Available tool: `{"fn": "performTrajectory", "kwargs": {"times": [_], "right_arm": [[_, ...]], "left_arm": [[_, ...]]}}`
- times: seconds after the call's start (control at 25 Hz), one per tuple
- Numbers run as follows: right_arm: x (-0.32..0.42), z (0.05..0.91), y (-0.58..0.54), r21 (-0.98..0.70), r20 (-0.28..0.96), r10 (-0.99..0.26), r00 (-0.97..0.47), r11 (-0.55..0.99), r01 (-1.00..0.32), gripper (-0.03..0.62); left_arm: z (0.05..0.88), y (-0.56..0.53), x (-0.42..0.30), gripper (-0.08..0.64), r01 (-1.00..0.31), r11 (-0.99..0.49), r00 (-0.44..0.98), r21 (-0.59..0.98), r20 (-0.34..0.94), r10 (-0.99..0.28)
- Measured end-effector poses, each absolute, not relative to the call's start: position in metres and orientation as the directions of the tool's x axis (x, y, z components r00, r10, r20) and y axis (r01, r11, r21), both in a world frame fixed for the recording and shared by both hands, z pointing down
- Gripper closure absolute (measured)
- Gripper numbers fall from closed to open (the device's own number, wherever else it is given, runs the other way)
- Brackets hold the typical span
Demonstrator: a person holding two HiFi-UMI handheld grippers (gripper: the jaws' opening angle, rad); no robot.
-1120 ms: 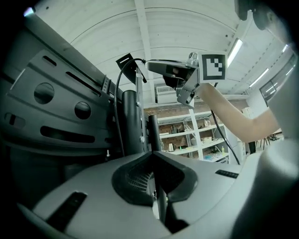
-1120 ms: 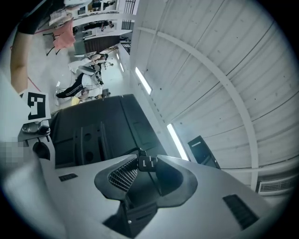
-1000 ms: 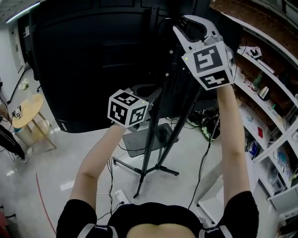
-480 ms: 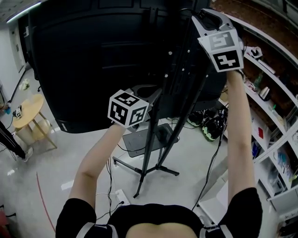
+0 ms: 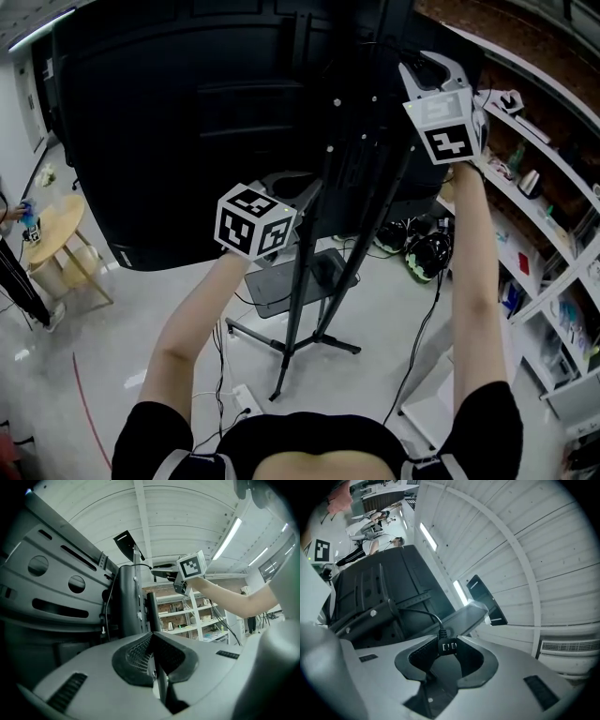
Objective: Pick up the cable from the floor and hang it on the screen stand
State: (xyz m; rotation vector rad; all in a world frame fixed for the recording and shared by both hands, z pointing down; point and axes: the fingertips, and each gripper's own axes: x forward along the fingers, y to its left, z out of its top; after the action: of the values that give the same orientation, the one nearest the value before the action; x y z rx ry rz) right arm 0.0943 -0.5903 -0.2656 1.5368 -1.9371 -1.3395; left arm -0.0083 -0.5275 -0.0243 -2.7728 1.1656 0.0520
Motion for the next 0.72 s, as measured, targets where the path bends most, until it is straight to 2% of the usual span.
{"fn": "performTrajectory", "kwargs": {"times": [0.44, 0.72], "right_arm": [[0.128, -0.161, -0.621, 0.812, -0.116, -0.940, -0.320, 0.096, -0.576, 0.453], [0.123, -0.108, -0.623, 0.788, -0.067, -0.940, -0.334, 0.155, -0.596, 0.453]], "left_arm": [[0.001, -0.524, 0.007, 0.552, -0.690, -0.715, 0.723, -0.114, -0.066, -0.688], [0.012, -0.522, 0.008, 0.552, -0.685, -0.720, 0.728, -0.113, -0.063, -0.683]]}}
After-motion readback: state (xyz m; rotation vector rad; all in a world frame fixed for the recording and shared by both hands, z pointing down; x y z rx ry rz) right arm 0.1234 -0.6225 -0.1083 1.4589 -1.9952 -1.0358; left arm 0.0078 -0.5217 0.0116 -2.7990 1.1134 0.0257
